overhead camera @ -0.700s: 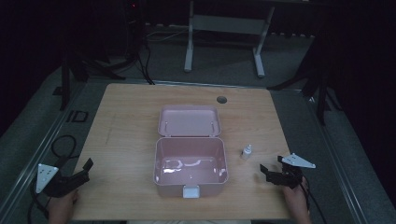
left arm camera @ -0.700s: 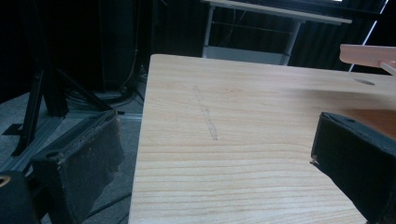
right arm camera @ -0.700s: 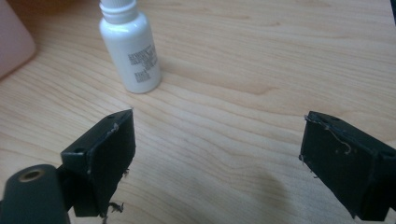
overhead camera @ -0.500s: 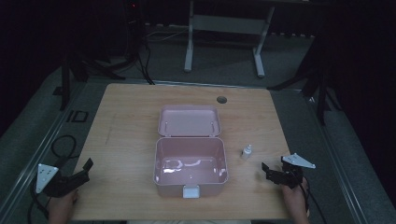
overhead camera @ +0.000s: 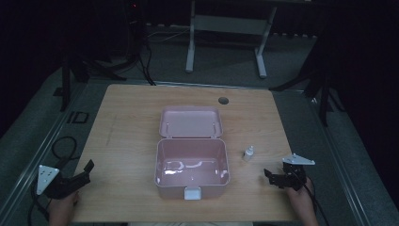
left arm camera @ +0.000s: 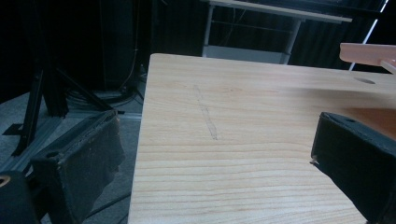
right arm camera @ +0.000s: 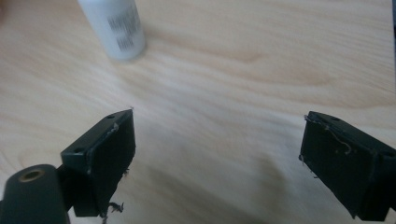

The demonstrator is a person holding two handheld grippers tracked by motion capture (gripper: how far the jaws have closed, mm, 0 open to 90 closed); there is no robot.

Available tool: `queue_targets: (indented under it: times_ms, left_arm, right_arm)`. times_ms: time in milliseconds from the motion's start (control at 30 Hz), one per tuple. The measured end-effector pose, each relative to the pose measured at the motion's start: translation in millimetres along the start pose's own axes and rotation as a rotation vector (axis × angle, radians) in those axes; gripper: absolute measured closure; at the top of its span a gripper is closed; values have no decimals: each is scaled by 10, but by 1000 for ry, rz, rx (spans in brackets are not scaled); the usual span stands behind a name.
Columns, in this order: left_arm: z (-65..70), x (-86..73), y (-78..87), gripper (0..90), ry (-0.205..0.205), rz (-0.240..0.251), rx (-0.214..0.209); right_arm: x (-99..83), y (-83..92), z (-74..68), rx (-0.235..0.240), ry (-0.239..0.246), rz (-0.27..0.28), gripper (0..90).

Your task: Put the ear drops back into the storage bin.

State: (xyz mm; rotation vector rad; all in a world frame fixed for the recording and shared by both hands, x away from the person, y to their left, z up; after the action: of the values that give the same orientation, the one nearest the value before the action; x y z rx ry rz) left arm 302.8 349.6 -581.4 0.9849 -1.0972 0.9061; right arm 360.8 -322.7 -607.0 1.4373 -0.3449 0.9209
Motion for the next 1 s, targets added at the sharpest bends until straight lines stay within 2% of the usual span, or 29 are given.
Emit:
queue_targets:
  times_ms: [67,100,133,200,333,467,567,667,867,933,967,1000]
  left_arm:
    - [-1,0,0,25,1,0,0]
    - [-1,0,0,24,1,0,0]
    - [-1,0,-1,24,1,0,0]
    - [-1,-1,-3,24,2,-1,0]
    - [-1,-1,-2,24,2,-1,-1]
    - [0,-2,-4,24,2,-3,-1]
    - [-2,-2,-3,25,4,-2,-2]
    - [-3,-2,-3,24,4,-3,-3]
    - [-3,-3,-4,24,4,-4,-3]
    - [-4,-3,-4,24,6,-5,-4]
    - [-4,-3,-4,25,6,-5,-4]
    - [-4,-3,-3,24,7,-4,-3]
  right_arm:
    - [-27,25,7,-20,44,-63,99]
    - [-27,25,7,-20,44,-63,99]
    - [-34,61,1,-19,75,-108,99]
    - [-48,89,-8,-8,101,-161,99]
    - [-101,155,-86,71,159,-297,99]
    - [-168,196,-128,94,207,-419,99]
    - [-250,228,-150,122,247,-535,100]
    - [-287,251,-148,130,286,-593,152]
    - [-344,330,-188,189,362,-692,147]
    - [-367,343,-198,199,394,-724,141]
    - [-367,343,-198,199,394,-724,141]
    - [-371,359,-202,209,418,-752,146]
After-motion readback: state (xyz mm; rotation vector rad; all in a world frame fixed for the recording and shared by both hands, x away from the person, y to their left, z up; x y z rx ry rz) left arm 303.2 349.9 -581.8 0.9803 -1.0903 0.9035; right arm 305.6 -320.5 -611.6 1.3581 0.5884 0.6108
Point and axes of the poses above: each handheld gripper's, and its own axes: y roughly backward along the jaws, x roughly out of its top, z roughly to its right, the point moved 9 cm from there along -y, roughly forward along the jaws, and after that the axes turned 10 degrees about -x, right-handed, at the moved point
